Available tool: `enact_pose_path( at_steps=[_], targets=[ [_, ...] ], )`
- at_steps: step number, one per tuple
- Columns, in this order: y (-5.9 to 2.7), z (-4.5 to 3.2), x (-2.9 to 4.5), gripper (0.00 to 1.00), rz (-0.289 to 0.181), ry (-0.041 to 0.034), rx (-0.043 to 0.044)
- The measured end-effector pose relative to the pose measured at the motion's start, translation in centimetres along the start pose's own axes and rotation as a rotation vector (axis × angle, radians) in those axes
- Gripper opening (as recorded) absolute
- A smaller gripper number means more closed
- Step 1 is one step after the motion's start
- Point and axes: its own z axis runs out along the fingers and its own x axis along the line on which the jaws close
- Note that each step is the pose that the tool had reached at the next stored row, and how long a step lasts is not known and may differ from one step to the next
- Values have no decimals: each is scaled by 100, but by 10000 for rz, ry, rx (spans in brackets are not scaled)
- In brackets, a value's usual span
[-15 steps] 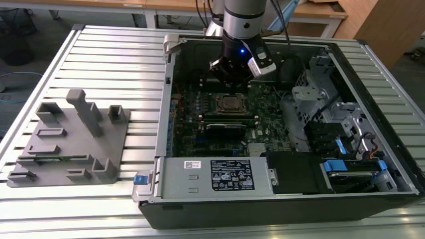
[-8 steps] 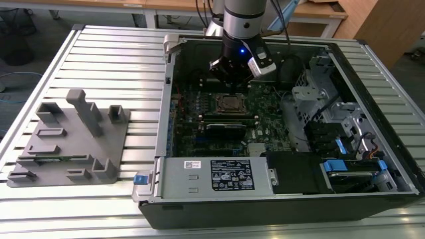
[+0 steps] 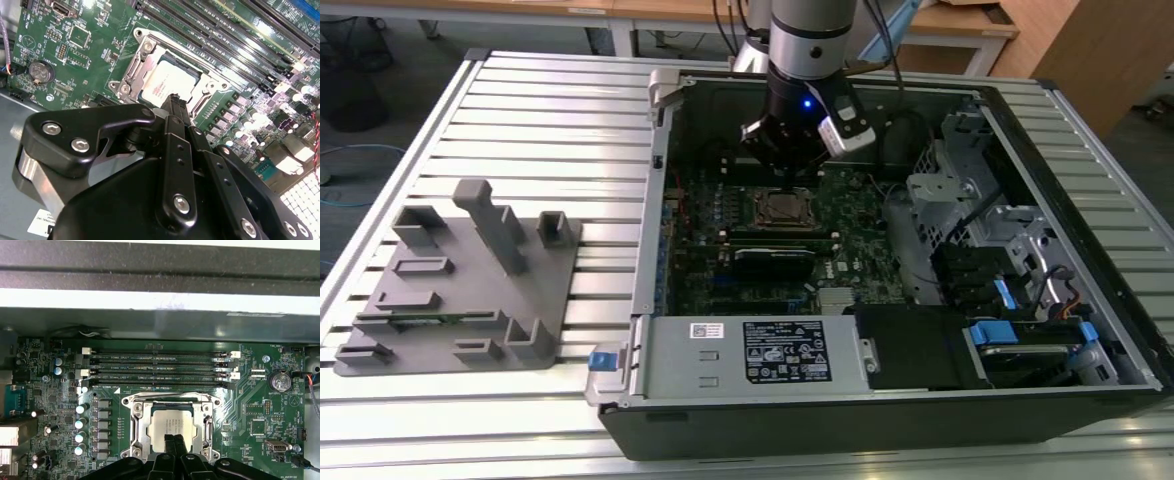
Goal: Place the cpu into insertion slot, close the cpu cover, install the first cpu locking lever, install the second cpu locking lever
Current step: 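Install the second cpu locking lever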
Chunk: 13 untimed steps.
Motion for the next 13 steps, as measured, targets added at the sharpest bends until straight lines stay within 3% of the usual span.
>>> enact_pose_path(
  at_steps=[13],
  targets=[
    [-21,-2,0,11,-1,0,-1]
  ],
)
